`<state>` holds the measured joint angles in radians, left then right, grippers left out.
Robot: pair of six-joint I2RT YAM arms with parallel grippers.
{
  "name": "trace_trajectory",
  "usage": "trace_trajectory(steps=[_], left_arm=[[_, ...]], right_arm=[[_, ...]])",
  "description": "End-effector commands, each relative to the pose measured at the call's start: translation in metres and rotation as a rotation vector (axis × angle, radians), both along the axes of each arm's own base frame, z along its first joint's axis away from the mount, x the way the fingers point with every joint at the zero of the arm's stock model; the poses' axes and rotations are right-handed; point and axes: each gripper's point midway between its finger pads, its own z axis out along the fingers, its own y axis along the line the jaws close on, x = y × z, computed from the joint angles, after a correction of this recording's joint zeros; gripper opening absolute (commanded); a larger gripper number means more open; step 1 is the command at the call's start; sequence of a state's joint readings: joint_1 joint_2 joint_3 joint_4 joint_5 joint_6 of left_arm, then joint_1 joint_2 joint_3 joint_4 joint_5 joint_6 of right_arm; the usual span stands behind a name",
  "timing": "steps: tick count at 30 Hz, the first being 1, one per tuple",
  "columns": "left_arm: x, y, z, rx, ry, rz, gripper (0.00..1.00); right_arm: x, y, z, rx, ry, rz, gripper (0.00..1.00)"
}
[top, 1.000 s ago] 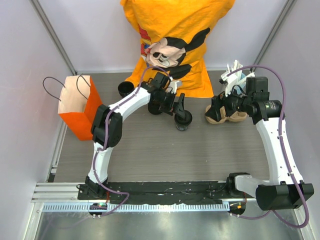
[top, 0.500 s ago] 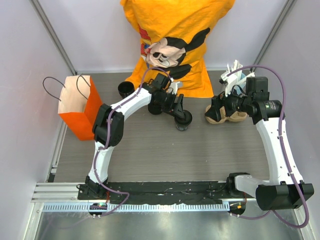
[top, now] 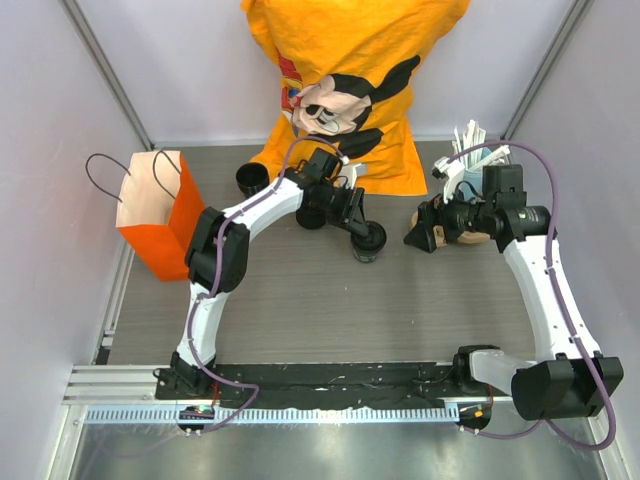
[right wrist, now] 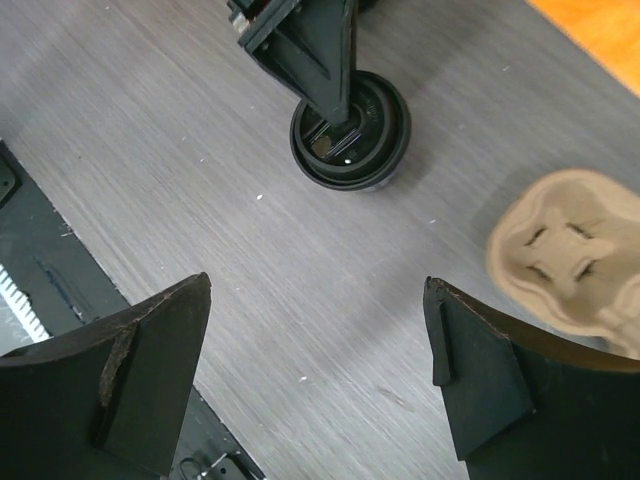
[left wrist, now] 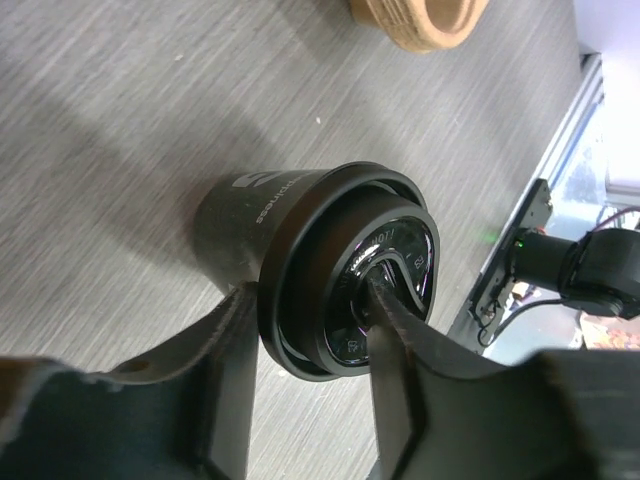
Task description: Pack the takeout coffee
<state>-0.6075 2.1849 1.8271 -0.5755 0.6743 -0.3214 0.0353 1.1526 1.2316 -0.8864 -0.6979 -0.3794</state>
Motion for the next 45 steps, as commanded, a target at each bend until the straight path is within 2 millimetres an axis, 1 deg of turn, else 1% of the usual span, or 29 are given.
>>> trace_trajectory(steps=[1,2,3,4,6,7,8,9,10,11,13,14,15,16,17,19,20,24,32,34,39,43,45], left_arm=[[-0.006,0.0,-0.02,0.013,0.026,-0.016,0.4],[-0.007,0.001,-0.023,0.018,0.032,-0.017,0.36],[-0.008,0.002,-0.025,0.019,0.033,-0.018,0.34],[-0.009,0.002,-0.027,0.021,0.036,-0.019,0.34],[-0.01,0.003,-0.032,0.027,0.042,-0.02,0.33],[-0.01,0.004,-0.032,0.029,0.04,-0.017,0.33],[-0.011,0.005,-0.035,0.034,0.045,-0.017,0.33],[-0.011,0.005,-0.036,0.036,0.045,-0.016,0.33],[-0.011,0.006,-0.039,0.044,0.047,-0.012,0.32],[-0.011,0.007,-0.04,0.049,0.046,-0.009,0.31],[-0.01,0.009,-0.041,0.062,0.036,-0.004,0.3],[-0.01,0.01,-0.041,0.068,0.028,-0.002,0.29],[-0.009,0.012,-0.041,0.074,0.021,0.0,0.29],[-0.007,0.013,-0.042,0.086,0.011,0.009,0.26],[-0.008,0.015,-0.042,0.093,0.001,0.007,0.25],[-0.008,0.017,-0.045,0.108,-0.003,0.012,0.24],[-0.008,0.018,-0.045,0.115,-0.007,0.013,0.22],[-0.012,0.022,-0.052,0.148,-0.01,0.003,0.17],[-0.012,0.023,-0.053,0.172,-0.014,0.0,0.14],[-0.012,0.023,-0.053,0.18,-0.016,-0.001,0.14],[-0.012,0.024,-0.055,0.198,-0.023,-0.007,0.12],[-0.016,0.026,-0.059,0.2,-0.007,-0.016,0.11],[-0.017,0.026,-0.061,0.198,-0.006,-0.023,0.11]], right_arm=[[0.009,0.011,-0.013,0.087,0.021,0.005,0.91],[0.013,0.012,-0.017,0.096,0.02,0.004,0.91],[0.014,0.014,-0.019,0.111,0.028,0.003,0.91],[0.019,0.016,-0.022,0.129,0.038,0.001,0.91],[0.019,0.019,-0.031,0.155,0.067,0.009,0.9],[0.024,0.021,-0.035,0.172,0.082,0.001,0.89],[0.026,0.021,-0.042,0.183,0.1,-0.005,0.89],[0.027,0.023,-0.044,0.201,0.111,-0.002,0.87],[0.033,0.024,-0.047,0.224,0.126,-0.02,0.86],[0.035,0.024,-0.053,0.235,0.143,-0.029,0.85],[0.039,0.027,-0.055,0.266,0.156,-0.025,0.81],[0.043,0.02,-0.062,0.29,0.193,-0.063,0.79],[0.046,0.021,-0.061,0.311,0.189,-0.057,0.78],[0.048,0.019,-0.069,0.329,0.226,-0.079,0.76],[0.049,0.019,-0.071,0.34,0.234,-0.086,0.74],[0.054,0.017,-0.075,0.351,0.229,-0.091,0.72],[0.056,0.017,-0.08,0.362,0.262,-0.113,0.71],[0.065,0.016,-0.09,0.373,0.289,-0.158,0.69],[0.072,0.014,-0.104,0.382,0.328,-0.21,0.66],[0.073,0.015,-0.109,0.388,0.348,-0.215,0.63],[0.075,0.02,-0.115,0.389,0.359,-0.221,0.59],[0.073,0.028,-0.12,0.389,0.373,-0.207,0.55],[0.074,0.028,-0.124,0.389,0.385,-0.21,0.53]])
